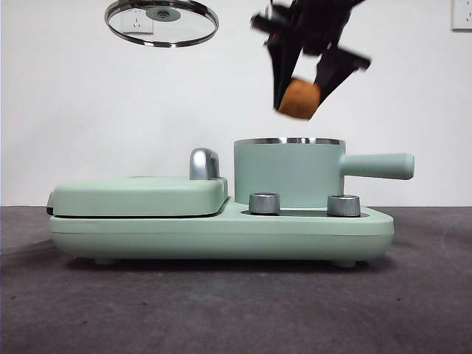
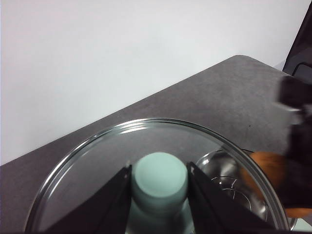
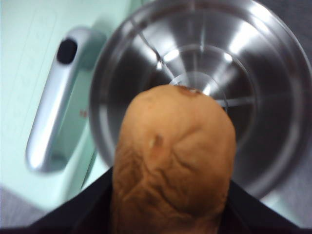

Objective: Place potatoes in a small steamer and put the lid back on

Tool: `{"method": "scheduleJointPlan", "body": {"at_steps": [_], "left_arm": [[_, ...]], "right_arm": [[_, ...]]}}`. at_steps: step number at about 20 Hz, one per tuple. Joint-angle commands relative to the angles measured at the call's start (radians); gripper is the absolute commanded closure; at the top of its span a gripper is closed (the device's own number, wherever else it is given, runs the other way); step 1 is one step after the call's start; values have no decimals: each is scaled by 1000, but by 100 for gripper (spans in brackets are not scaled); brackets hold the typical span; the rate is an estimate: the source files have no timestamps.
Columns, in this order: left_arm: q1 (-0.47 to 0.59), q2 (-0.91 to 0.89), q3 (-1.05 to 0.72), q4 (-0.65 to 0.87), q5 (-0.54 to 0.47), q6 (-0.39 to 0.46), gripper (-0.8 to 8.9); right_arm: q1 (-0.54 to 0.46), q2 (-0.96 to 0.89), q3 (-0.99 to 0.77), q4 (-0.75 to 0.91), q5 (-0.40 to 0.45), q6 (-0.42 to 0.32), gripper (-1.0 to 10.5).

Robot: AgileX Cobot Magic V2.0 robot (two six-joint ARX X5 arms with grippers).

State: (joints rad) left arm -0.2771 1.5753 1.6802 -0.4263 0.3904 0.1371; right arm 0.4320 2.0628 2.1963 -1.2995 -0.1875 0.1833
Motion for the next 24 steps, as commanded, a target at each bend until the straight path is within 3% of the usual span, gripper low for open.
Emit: {"method": "scheduleJointPlan", "body": {"at_steps": [1,6,12,15,17,24], "left_arm": [[-3,16,31,28,2,-8,696],[-2,33,31,26,2,-8,696],[-3,81,31,26,3,-32,696],[-3,104,31,33,3,-47,696],[-7,122,31,49,3,-49,696],[-100,176,31,102,3,-15,697]], "right_arm": [[-3,96,99,-7,-6,-21,809],[-18,187,127,11,-7,-20,786],[-18,213,126,-19,-7,-27,505],[-21,193,138,-49,-61,-27,489],[-25,152,167,-83,-111,-32,489],[-97,-168,114,-121,-70,-56,489]]}}
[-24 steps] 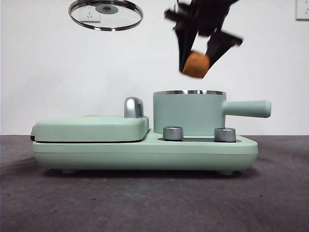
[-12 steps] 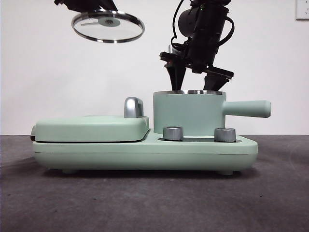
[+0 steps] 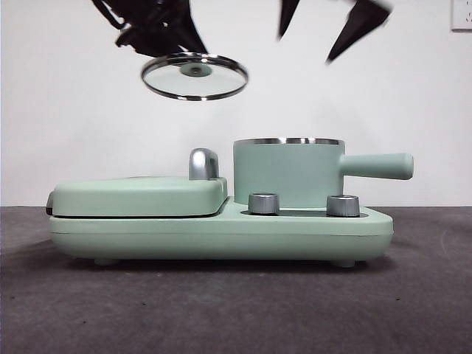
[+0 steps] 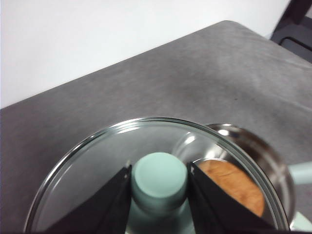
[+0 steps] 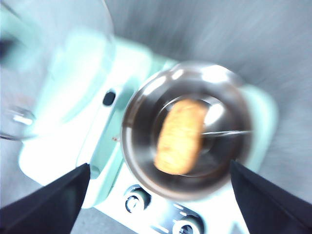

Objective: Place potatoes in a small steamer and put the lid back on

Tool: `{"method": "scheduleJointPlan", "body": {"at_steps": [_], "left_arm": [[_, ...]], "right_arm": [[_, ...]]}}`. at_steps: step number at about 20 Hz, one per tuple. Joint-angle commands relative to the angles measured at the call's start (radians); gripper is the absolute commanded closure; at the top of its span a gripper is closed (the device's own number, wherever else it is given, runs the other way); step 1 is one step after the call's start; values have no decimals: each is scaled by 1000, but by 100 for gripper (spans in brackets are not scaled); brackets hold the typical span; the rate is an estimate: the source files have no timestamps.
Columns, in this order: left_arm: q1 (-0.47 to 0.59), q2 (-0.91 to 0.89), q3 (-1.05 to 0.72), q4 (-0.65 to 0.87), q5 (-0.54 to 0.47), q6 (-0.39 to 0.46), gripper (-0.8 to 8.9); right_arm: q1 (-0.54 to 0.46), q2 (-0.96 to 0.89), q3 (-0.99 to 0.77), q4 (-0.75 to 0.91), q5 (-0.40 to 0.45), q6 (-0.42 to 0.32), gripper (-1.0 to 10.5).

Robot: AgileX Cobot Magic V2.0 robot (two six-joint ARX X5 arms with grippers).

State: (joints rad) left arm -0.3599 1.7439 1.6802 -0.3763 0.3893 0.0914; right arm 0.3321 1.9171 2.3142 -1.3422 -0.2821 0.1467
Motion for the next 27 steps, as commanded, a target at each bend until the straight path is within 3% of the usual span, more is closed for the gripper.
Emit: {"method": "scheduleJointPlan", "body": {"at_steps": [1,4,8,11,16,18,22,27], "left_arm": [[-34,9,31,60,4,56,701],[-80,11,31,59,5,141,811],[-112,18,31,61,44,191,809],[-122,40,31,63,143,226,809],[-127,100,31,88,243,243,809],[-127,130,31,136,295,245,809],[-136,179,31,223,303,246,810],[-146,218,31,275,301,246,810]], "right_arm": [[2,-74,-37,-79,61,-27,489],[-1,-249,-219,-79,89,-58,490],[-1,-447,-483,-78,107,-90,490],[0,-606,-690,-71,97,-90,513],[0,-968,-1052,118,-78,-90,546],[0,-1100,-1170,178,-102,-61,546],[0,-1319,-1344,243,-111,36,546],[0,-1406,-1411,245,-112,85,546]]}}
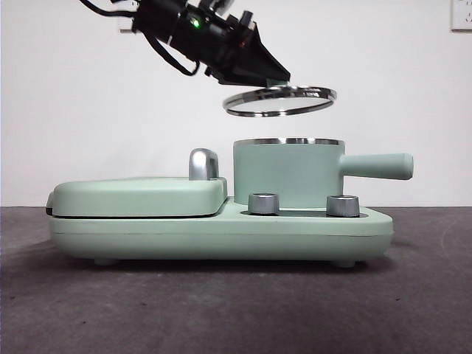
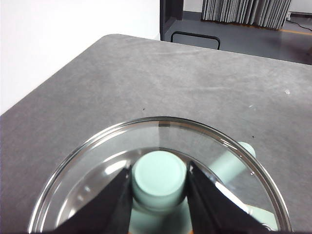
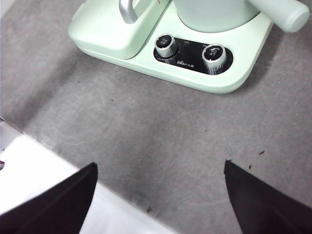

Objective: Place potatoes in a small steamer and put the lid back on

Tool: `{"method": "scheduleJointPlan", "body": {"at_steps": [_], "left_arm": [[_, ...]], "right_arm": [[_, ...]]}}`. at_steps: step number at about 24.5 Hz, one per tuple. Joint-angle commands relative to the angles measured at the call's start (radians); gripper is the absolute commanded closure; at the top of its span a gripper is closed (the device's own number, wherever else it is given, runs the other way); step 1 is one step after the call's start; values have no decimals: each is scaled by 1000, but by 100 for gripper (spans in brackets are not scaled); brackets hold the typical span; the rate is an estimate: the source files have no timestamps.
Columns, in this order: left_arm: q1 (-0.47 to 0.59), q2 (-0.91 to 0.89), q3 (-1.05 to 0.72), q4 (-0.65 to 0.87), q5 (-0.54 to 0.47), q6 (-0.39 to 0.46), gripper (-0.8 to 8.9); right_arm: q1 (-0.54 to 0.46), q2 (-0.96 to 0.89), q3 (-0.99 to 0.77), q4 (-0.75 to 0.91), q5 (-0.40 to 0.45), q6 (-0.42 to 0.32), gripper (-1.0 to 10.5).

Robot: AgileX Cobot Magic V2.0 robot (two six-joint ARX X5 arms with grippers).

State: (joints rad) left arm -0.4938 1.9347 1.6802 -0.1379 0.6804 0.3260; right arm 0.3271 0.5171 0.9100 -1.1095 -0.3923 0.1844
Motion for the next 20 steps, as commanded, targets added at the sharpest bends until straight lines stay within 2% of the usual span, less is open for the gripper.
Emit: {"method": "scheduleJointPlan", "body": {"at_steps": [1,12,20], "left_arm": [[-14,36,31,44,8,11,810],[-31,98,31,64,-60,11,810],[-31,105,31,78,-63,10,810]], "right_arm": [[5,-13,-13,8,-2,52,546],[5,-16,-16,16,-11,67,546],[5,-16,-16,17,-11,71,546]]}}
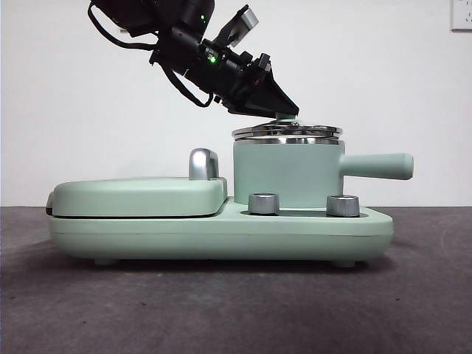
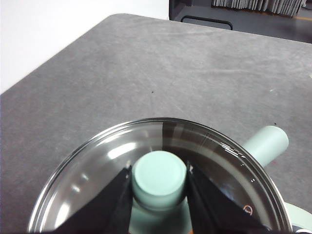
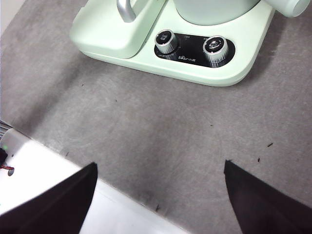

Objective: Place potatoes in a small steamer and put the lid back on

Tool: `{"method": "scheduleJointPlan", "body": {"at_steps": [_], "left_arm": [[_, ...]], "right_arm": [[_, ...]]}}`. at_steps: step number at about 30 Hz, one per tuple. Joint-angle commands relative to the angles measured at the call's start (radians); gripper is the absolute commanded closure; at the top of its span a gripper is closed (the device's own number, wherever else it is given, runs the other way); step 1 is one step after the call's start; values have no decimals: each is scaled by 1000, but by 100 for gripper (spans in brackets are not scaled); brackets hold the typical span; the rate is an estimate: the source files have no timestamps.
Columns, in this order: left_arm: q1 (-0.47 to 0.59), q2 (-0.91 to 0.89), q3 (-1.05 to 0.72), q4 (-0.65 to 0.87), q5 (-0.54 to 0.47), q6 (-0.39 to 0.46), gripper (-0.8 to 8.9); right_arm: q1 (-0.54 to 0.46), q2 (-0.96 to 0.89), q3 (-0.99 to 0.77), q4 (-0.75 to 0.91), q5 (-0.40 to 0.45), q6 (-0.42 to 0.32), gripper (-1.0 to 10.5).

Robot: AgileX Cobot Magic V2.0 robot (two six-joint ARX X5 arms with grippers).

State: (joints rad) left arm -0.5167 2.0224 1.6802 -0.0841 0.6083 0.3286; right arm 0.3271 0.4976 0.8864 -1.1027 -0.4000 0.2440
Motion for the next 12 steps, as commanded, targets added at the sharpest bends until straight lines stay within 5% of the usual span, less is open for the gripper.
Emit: {"method": "scheduleJointPlan", "body": {"at_steps": [1,12], "left_arm": [[-9,17,31,24,9,8,810],[-36,23,31,24,-8,8,810]], "right_arm": [[5,3,7,10,-4,11,546],[5,3,7,10,-3,13,546]]}}
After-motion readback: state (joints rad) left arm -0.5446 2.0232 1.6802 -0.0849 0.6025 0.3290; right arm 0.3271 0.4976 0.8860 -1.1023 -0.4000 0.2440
